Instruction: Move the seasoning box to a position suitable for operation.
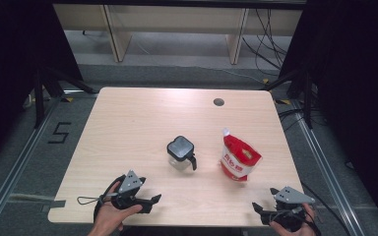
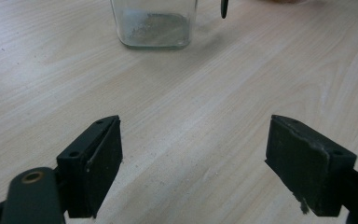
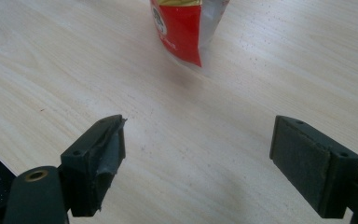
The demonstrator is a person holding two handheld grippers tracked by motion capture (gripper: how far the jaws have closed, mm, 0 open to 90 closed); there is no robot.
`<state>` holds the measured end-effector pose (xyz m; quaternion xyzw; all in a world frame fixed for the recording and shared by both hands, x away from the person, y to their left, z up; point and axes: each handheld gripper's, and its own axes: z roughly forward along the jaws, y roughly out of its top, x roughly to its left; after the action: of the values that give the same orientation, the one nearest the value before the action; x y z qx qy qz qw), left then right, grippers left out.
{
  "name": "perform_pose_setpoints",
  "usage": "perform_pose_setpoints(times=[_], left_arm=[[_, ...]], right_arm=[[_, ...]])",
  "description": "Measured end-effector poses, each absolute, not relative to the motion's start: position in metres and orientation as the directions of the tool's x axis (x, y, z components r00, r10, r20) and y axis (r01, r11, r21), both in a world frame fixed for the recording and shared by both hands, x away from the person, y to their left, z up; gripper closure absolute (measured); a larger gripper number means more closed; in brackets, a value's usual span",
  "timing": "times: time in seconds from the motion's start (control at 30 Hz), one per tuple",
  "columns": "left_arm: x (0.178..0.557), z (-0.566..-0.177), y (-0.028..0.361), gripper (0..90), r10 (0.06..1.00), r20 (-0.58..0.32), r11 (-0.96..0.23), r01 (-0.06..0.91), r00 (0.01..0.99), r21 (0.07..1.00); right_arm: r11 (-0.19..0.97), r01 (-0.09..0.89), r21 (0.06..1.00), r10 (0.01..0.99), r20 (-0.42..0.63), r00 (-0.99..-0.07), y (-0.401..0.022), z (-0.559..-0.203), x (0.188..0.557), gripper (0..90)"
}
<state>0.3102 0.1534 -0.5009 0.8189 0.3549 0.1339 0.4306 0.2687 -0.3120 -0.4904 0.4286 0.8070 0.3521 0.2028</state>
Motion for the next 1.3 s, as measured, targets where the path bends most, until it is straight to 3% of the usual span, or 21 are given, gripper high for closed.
perform_pose_setpoints(times=[0.2, 0.3, 0.37, 0.5, 0.7, 0.73, 0.8, 0.83, 0.97, 1.1, 1.3], left_arm=[[0.31, -0.5, 0.151, 18.0, 0.702, -0.117, -0.343, 0.477, 0.703, 0.809], [0.311, -0.497, 0.155, 18.4, 0.69, -0.091, -0.37, 0.458, 0.718, 0.808], [0.311, -0.495, 0.156, 18.8, 0.702, -0.098, -0.343, 0.455, 0.706, 0.822], [0.312, -0.49, 0.154, 21.1, 0.711, -0.114, -0.302, 0.448, 0.694, 0.841], [0.313, -0.483, 0.146, 35.9, 0.685, -0.112, -0.309, 0.427, 0.72, 0.85], [0.314, -0.48, 0.141, 47.2, 0.667, -0.103, -0.316, 0.405, 0.738, 0.858], [0.314, -0.478, 0.139, 57.1, 0.655, -0.089, -0.329, 0.39, 0.75, 0.86], [0.314, -0.476, 0.137, 57.1, 0.657, -0.088, -0.324, 0.386, 0.748, 0.864], [0.323, -0.47, 0.12, 77.9, 0.633, -0.05, -0.337, 0.332, 0.773, 0.881], [0.33, -0.465, 0.109, 85.0, 0.62, -0.061, -0.325, 0.327, 0.783, 0.887], [0.348, -0.453, 0.09, 88.8, 0.622, -0.057, -0.312, 0.315, 0.781, 0.896]], right_arm=[[0.386, 0.535, 0.752, 0.829, -0.028, -0.558, -0.311, -0.491, 0.27, 19.2], [0.421, 0.518, 0.745, 0.819, -0.067, -0.57, -0.311, -0.491, 0.271, 19.3], [0.385, 0.55, 0.741, 0.832, -0.021, -0.554, -0.308, -0.49, 0.268, 19.5], [0.412, 0.533, 0.739, 0.822, -0.049, -0.567, -0.31, -0.492, 0.27, 19.5], [0.394, 0.548, 0.738, 0.826, -0.023, -0.564, -0.308, -0.492, 0.27, 19.9], [0.409, 0.527, 0.745, 0.821, -0.047, -0.57, -0.309, -0.492, 0.271, 20.3], [0.4, 0.538, 0.742, 0.817, -0.022, -0.576, -0.308, -0.493, 0.271, 20.3], [0.4, 0.538, 0.742, 0.817, -0.022, -0.576, -0.308, -0.493, 0.271, 20.3], [0.403, 0.529, 0.747, 0.821, -0.04, -0.569, -0.309, -0.492, 0.271, 21.4], [0.392, 0.537, 0.747, 0.828, -0.031, -0.561, -0.308, -0.492, 0.27, 21.6], [0.397, 0.531, 0.749, 0.822, -0.033, -0.568, -0.308, -0.492, 0.27, 22.5]])
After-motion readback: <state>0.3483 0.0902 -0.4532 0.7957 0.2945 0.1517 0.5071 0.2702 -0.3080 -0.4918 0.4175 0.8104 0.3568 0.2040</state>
